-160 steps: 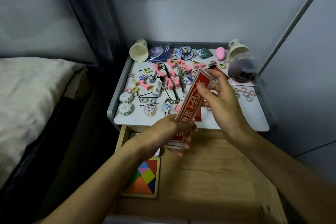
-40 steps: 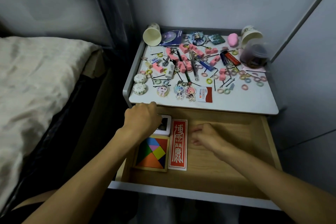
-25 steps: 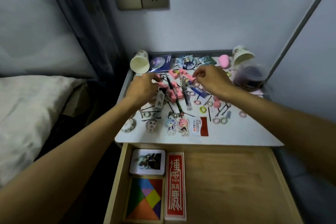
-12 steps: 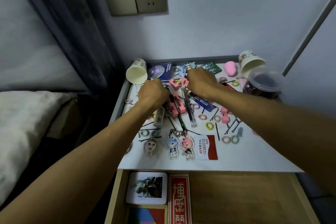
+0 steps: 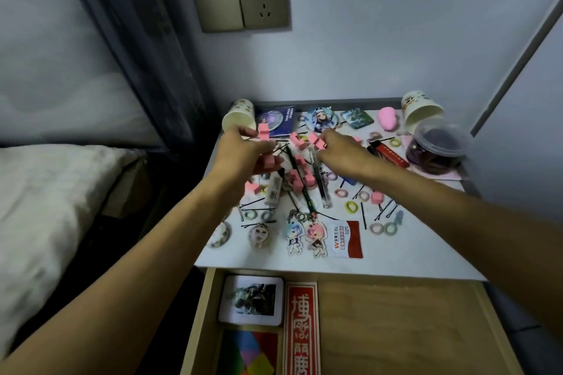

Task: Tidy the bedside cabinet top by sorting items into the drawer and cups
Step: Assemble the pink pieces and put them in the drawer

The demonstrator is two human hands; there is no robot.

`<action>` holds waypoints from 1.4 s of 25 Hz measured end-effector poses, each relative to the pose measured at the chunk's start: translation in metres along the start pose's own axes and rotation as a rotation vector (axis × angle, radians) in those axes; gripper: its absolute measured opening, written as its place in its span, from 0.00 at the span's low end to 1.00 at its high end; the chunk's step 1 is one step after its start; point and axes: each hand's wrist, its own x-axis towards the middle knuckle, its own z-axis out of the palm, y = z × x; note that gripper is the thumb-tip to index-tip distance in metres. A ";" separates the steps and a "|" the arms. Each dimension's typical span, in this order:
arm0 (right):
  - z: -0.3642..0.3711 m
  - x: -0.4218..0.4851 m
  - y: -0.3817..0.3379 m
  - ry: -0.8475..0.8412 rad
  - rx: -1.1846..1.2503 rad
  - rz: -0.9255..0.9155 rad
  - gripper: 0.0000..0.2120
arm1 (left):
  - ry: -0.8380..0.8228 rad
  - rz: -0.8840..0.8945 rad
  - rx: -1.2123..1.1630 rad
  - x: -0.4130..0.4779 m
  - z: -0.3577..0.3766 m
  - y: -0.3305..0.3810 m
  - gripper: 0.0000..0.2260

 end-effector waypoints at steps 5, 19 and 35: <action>0.028 0.007 -0.015 0.114 -0.353 -0.033 0.09 | -0.080 -0.214 -0.215 -0.071 -0.029 -0.006 0.05; 0.000 -0.049 -0.043 0.154 0.154 0.010 0.07 | -0.135 -0.143 -0.234 -0.108 -0.034 -0.026 0.08; 0.023 -0.177 0.018 -0.034 1.095 0.328 0.07 | -0.248 0.006 0.027 -0.144 0.014 -0.036 0.04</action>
